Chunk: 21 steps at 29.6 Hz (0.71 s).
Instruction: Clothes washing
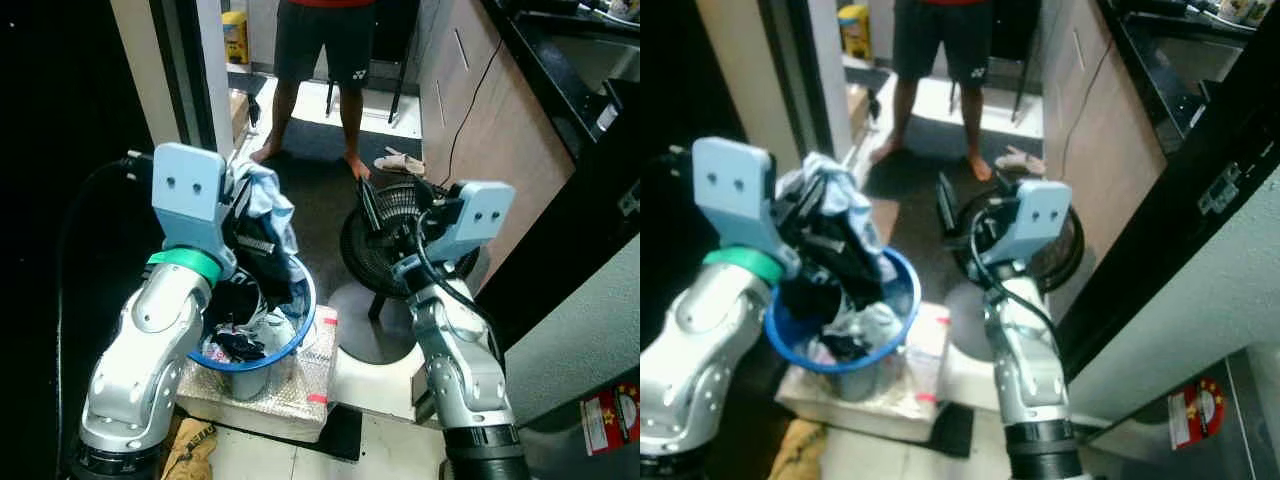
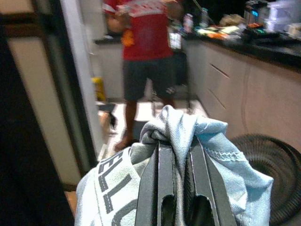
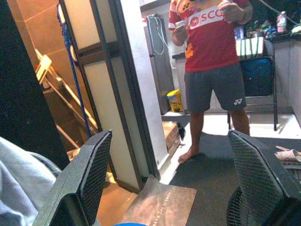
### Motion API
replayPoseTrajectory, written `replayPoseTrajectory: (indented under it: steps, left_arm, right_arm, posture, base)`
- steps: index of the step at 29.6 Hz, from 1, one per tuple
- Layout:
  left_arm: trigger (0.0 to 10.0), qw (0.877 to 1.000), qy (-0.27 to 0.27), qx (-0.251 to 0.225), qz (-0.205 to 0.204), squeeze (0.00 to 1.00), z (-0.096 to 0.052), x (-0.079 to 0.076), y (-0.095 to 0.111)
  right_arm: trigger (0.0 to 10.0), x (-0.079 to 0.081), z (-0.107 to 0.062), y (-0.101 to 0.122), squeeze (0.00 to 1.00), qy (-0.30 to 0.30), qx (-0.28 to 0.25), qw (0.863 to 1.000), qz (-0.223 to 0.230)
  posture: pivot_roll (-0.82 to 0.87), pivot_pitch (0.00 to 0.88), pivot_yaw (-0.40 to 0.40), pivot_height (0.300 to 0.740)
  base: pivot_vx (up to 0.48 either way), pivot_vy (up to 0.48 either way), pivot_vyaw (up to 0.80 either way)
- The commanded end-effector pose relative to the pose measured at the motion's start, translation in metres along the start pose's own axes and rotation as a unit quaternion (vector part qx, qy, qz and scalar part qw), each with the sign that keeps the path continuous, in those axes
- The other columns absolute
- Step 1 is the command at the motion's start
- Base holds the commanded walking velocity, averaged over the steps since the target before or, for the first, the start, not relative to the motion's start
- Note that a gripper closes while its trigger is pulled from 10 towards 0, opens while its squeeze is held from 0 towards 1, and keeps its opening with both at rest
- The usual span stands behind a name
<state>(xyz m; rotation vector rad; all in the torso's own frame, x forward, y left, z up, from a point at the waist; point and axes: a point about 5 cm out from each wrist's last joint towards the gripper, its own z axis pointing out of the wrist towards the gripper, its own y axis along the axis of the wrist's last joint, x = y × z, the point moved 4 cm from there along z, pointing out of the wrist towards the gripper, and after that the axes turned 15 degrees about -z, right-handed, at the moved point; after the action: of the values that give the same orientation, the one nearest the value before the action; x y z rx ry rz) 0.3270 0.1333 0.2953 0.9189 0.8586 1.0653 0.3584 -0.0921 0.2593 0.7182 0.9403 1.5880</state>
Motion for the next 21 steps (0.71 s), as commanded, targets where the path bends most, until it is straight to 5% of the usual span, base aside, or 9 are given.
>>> replayPoseTrajectory:
  steps: [1,21]
  left_arm:
    - [10.0,1.000,0.000,-0.009,0.003,0.00,0.003,0.001,0.002]
    - [10.0,0.999,-0.012,-0.034,0.015,0.00,0.013,0.003,0.015]
  right_arm:
    - [10.0,-0.008,0.000,-0.002,0.00,-0.016,0.001,1.000,0.002]
    - [10.0,-0.009,0.018,0.026,0.00,-0.023,-0.058,0.998,0.009]
  posture:
    - [0.09,0.008,-0.017,0.740]
    - [0.10,0.000,0.002,0.740]
  base:
    - [0.000,0.000,-0.80]
    - [0.000,0.000,-0.80]
